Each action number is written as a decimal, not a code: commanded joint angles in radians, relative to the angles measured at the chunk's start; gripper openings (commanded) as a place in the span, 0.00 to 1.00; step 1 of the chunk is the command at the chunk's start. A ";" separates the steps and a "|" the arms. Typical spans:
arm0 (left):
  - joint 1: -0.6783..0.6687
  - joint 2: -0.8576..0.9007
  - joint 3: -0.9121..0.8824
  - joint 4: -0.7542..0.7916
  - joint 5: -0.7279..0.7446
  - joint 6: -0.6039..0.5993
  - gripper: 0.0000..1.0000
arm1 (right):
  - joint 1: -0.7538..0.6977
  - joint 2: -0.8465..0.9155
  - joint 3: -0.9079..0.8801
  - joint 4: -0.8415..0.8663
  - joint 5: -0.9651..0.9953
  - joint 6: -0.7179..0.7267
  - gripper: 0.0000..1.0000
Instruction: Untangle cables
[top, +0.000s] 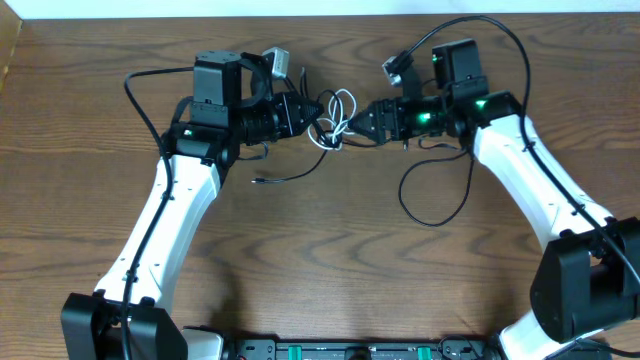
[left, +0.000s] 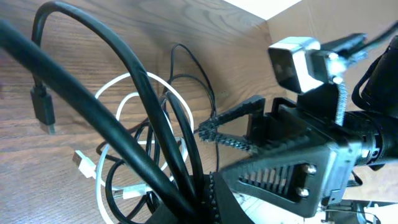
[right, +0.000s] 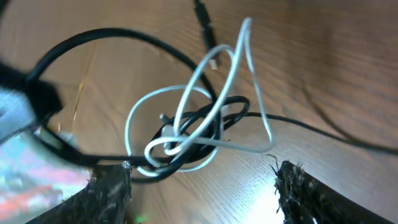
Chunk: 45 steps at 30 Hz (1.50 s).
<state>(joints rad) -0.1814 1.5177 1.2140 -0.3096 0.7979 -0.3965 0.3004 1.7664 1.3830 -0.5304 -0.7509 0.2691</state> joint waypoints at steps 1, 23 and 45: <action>-0.002 -0.002 0.005 0.004 -0.002 0.018 0.07 | 0.051 -0.025 0.005 0.015 0.123 0.183 0.71; -0.002 -0.002 0.005 -0.034 -0.002 0.018 0.07 | 0.181 -0.014 0.004 0.062 0.378 0.322 0.01; -0.002 -0.001 0.005 -0.049 -0.051 0.018 0.08 | -0.299 -0.124 0.004 -0.136 0.129 0.073 0.01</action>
<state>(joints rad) -0.1860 1.5177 1.2140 -0.3595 0.7620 -0.3923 0.0441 1.6554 1.3830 -0.6552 -0.5621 0.3973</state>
